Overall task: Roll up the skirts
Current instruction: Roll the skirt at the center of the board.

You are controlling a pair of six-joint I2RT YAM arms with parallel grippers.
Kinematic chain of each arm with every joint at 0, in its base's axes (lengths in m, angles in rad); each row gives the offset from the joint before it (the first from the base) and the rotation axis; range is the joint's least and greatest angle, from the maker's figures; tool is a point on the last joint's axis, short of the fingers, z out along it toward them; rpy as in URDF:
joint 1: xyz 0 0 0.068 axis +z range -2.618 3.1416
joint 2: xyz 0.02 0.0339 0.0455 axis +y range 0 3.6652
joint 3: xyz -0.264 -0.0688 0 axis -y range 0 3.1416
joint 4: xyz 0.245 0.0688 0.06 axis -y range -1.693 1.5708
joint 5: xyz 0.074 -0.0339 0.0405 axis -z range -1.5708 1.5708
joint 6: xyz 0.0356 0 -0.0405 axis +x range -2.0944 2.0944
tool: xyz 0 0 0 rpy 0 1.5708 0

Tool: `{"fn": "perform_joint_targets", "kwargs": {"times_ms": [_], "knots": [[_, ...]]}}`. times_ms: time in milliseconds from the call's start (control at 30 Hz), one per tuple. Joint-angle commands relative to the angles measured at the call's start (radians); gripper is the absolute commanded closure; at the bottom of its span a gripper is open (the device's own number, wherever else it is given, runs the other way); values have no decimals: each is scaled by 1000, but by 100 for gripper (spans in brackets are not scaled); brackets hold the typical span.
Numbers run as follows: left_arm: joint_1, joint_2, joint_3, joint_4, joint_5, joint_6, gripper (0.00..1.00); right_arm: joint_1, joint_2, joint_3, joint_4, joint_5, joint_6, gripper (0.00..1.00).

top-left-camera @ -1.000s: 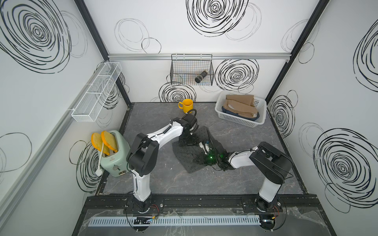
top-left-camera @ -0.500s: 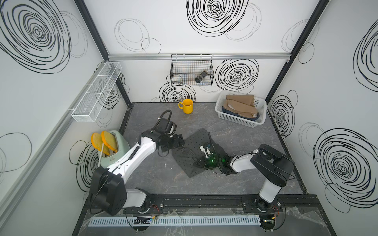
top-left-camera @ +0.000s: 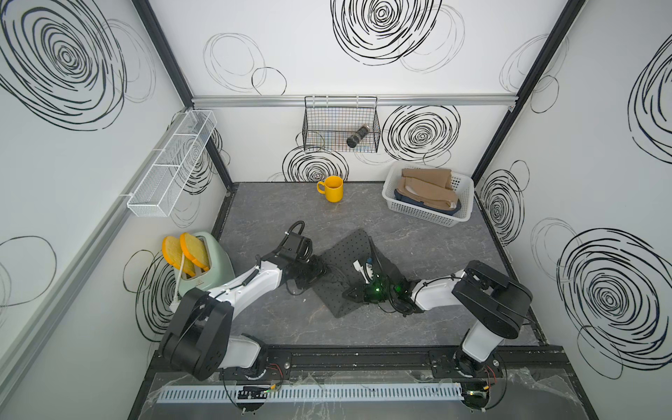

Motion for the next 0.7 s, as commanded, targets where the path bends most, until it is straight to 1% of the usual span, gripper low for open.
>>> {"fn": "perform_joint_targets", "kwargs": {"times_ms": [0,33,100,200,267,433,500,567,667], "knots": [[23,50,107,-36,-72,81,46,20,-32,-20,-40,4,-42,100],[31,74,117,-33,-51,90,47,22,-39,-21,-45,6,-50,100],[36,120,149,-61,-65,106,48,28,-50,-20,-65,9,-63,100],[25,180,177,-38,-50,114,71,40,-67,-17,-89,19,-81,100],[20,228,204,-37,-66,118,77,50,-72,-15,-108,34,-89,100],[4,343,291,-89,-124,147,80,60,-47,-6,-174,63,-77,100],[4,361,316,-101,-146,148,78,62,-33,9,-235,73,-76,100],[-4,378,337,-99,-142,144,75,62,-25,19,-285,85,-79,100],[-34,408,369,-112,-156,143,74,67,-13,34,-344,94,-75,100]]}}
